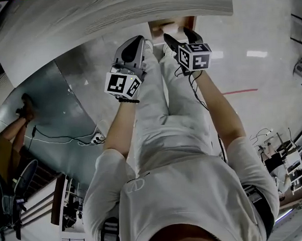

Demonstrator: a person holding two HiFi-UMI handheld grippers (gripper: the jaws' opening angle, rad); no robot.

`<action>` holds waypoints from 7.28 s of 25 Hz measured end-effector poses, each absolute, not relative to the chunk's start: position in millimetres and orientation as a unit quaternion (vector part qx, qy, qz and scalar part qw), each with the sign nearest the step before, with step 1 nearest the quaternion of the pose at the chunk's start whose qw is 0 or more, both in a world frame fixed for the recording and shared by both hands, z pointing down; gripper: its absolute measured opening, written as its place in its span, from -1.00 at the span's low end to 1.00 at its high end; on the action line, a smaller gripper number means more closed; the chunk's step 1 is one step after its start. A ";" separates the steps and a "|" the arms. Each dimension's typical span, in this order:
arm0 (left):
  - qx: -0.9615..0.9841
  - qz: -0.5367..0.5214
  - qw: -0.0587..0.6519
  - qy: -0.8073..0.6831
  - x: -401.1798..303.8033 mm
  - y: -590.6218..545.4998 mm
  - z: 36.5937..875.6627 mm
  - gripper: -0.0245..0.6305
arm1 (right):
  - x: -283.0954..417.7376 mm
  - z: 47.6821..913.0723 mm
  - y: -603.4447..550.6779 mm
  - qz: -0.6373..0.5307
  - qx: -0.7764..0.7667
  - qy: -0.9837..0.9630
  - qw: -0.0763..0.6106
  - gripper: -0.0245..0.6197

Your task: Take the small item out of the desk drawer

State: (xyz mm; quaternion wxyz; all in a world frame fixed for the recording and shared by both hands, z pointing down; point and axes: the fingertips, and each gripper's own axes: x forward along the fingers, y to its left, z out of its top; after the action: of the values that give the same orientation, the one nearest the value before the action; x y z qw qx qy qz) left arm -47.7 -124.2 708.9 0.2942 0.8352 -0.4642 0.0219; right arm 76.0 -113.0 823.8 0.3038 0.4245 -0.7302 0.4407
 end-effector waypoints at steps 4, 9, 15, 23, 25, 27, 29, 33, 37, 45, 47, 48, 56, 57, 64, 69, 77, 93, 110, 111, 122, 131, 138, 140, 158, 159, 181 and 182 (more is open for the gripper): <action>0.838 0.032 0.292 -0.460 -44.9 -126.1 731.6 -0.93 | 77.8 857.7 -114.0 0.450 0.422 -0.715 0.331 0.22; 0.836 0.045 0.291 -0.464 -49.3 -123.0 764.6 -0.93 | 75.4 892.1 -114.5 0.455 0.424 -0.697 0.356 0.22; 0.837 0.040 0.293 -0.460 -46.1 -122.3 771.6 -0.93 | 76.0 908.7 -111.5 0.460 0.420 -0.684 0.378 0.22; 0.838 0.034 0.295 -0.458 -50.8 -118.8 773.0 -0.93 | 69.6 916.2 -109.2 0.460 0.410 -0.676 0.404 0.22; 0.838 0.032 0.297 -0.457 -51.9 -117.0 773.6 -0.93 | 67.9 919.4 -108.8 0.460 0.408 -0.673 0.411 0.22; 0.838 0.031 0.298 -0.455 -51.4 -116.6 772.9 -0.93 | 67.8 920.4 -110.4 0.460 0.408 -0.670 0.416 0.22; 0.839 0.031 0.299 -0.453 -50.0 -117.3 772.6 -0.93 | 69.5 920.8 -112.5 0.458 0.409 -0.667 0.422 0.22; 0.838 0.031 0.303 -0.452 -50.7 -115.7 776.9 -0.93 | 69.7 923.7 -111.5 0.453 0.406 -0.664 0.436 0.22; 0.838 0.032 0.304 -0.451 -50.0 -114.2 777.6 -0.93 | 74.6 925.1 -111.8 0.451 0.414 -0.652 0.448 0.14; 0.836 0.029 0.303 -0.457 -54.4 -114.5 777.7 -0.93 | 80.6 928.2 -112.9 0.455 0.416 -0.639 0.460 -0.08; 0.836 0.029 0.302 -0.457 -55.0 -114.0 778.1 -0.93 | 80.7 927.9 -112.6 0.452 0.418 -0.641 0.458 -0.10; 0.836 0.029 0.301 -0.458 -55.6 -114.1 777.3 -0.93 | 80.7 927.1 -112.5 0.450 0.420 -0.643 0.457 -0.10; 0.834 0.025 0.293 -0.466 -61.2 -116.9 770.6 -0.93 | 80.6 914.1 -113.3 0.450 0.437 -0.653 0.424 -0.11; 0.835 0.024 0.292 -0.465 -61.0 -116.9 768.5 -0.93 | 81.1 911.5 -111.8 0.450 0.439 -0.654 0.422 -0.11; 0.842 0.021 0.277 -0.462 -58.6 -121.0 742.8 -0.93 | 84.4 883.8 -107.7 0.443 0.447 -0.666 0.401 -0.11; 0.848 0.016 0.260 -0.461 -57.7 -127.0 704.3 -0.93 | 82.5 833.1 -112.2 0.433 0.451 -0.683 0.376 -0.12; 0.856 0.012 0.218 -0.468 -79.2 -131.1 618.5 -0.93 | 68.1 729.1 -108.8 0.399 0.457 -0.723 0.331 -0.12; 0.851 -0.022 0.137 -0.507 -116.6 -132.8 459.7 -0.93 | 99.0 501.2 -160.6 0.284 0.510 -0.786 0.205 -0.12; 0.853 0.017 0.053 -0.519 -126.7 -157.3 335.2 -0.93 | 182.5 300.1 -172.8 0.161 0.597 -0.784 0.047 -0.12; 0.853 0.021 0.049 -0.520 -129.1 -157.4 330.0 -0.93 | 186.9 290.9 -172.7 0.153 0.602 -0.783 0.041 -0.12; 0.847 0.028 0.002 -0.531 -152.7 -155.2 280.4 -0.93 | 213.2 226.6 -165.6 0.104 0.629 -0.771 -0.009 -0.12; 0.837 0.018 -0.022 -0.546 -163.9 -160.0 254.5 -0.93 | 228.1 200.6 -163.3 0.084 0.638 -0.765 -0.034 -0.12; 0.836 0.012 -0.029 -0.548 -164.2 -158.6 245.1 -0.93 | 234.8 191.9 -162.3 0.083 0.640 -0.762 -0.048 -0.12; 0.834 0.010 -0.031 -0.551 -165.4 -158.0 242.9 -0.93 | 236.8 189.0 -162.2 0.081 0.641 -0.762 -0.050 -0.12; 0.832 0.000 -0.037 -0.554 -158.0 -159.2 233.4 -0.93 | 255.4 180.7 -168.8 0.073 0.654 -0.751 -0.057 -0.14; 0.832 -0.001 -0.037 -0.554 -157.8 -159.5 233.2 -0.93 | 256.5 180.9 -169.4 0.073 0.654 -0.751 -0.058 -0.14; 0.826 -0.008 -0.040 -0.562 -157.0 -152.3 230.8 -0.93 | 264.9 184.4 -168.8 0.073 0.657 -0.749 -0.053 -0.14; 0.826 -0.008 -0.039 -0.563 -156.9 -152.0 230.9 -0.93 | 265.1 184.1 -168.7 0.073 0.657 -0.749 -0.053 -0.14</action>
State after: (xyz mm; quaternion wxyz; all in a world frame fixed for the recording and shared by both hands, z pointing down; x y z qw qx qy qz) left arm -156.9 -152.0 230.9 -0.0393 0.8257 -0.5627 -0.0080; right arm 265.1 -168.7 184.1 -0.0533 0.6566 -0.7488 0.0729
